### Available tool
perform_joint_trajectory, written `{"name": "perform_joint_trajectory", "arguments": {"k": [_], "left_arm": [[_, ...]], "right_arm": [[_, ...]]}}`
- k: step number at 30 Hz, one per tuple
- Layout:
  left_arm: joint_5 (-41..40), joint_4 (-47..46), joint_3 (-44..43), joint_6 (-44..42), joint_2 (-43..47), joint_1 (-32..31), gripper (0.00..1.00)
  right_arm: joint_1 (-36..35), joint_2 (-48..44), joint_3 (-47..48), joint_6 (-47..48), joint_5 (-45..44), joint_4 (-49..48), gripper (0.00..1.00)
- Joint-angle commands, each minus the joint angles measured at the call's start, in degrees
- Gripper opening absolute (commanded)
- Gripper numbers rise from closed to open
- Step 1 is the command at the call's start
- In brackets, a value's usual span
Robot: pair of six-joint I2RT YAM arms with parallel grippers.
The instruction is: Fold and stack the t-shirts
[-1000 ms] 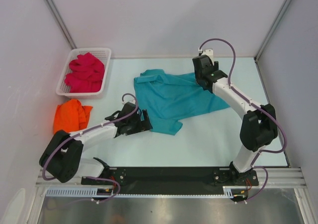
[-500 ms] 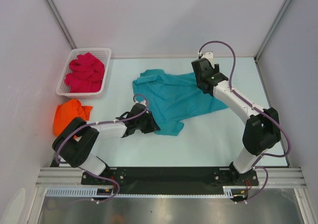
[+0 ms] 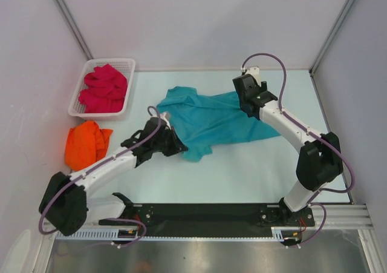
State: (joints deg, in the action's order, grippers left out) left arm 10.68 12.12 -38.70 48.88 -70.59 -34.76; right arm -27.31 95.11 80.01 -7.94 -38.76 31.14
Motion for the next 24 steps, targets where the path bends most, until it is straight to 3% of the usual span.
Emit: {"name": "perform_joint_trajectory", "arguments": {"k": [1,7,9,10,13,24], "left_arm": [[-0.8,9.5,-4.1,-2.6,6.6,5.3,0.0],[2.4,11.2,-1.8,-3.4,9.5,12.7,0.02],[4.1,9.3,-0.7,-3.5,7.2,13.5,0.04],[5.0,8.5,-0.6,-3.5,6.1,13.5,0.1],[4.5,5.1,-0.1,-3.8,0.6,13.8,0.12],[-0.8,4.0,-16.1,-7.5,-18.8,19.5,0.09]], "right_arm": [[-0.3,-3.5,-1.0,-0.9,-1.3,-1.3,0.63],[-0.3,-4.5,-1.6,-0.6,-0.9,-1.3,0.63],[-0.3,-4.4,-1.6,-0.7,-0.5,-1.3,0.63],[-0.3,-4.4,-1.5,-0.8,-0.3,-1.2,0.63],[-0.5,-4.4,-1.6,-1.1,-0.1,-0.7,0.63],[-0.6,-6.9,-4.2,-0.9,-0.9,0.2,0.63]]}}
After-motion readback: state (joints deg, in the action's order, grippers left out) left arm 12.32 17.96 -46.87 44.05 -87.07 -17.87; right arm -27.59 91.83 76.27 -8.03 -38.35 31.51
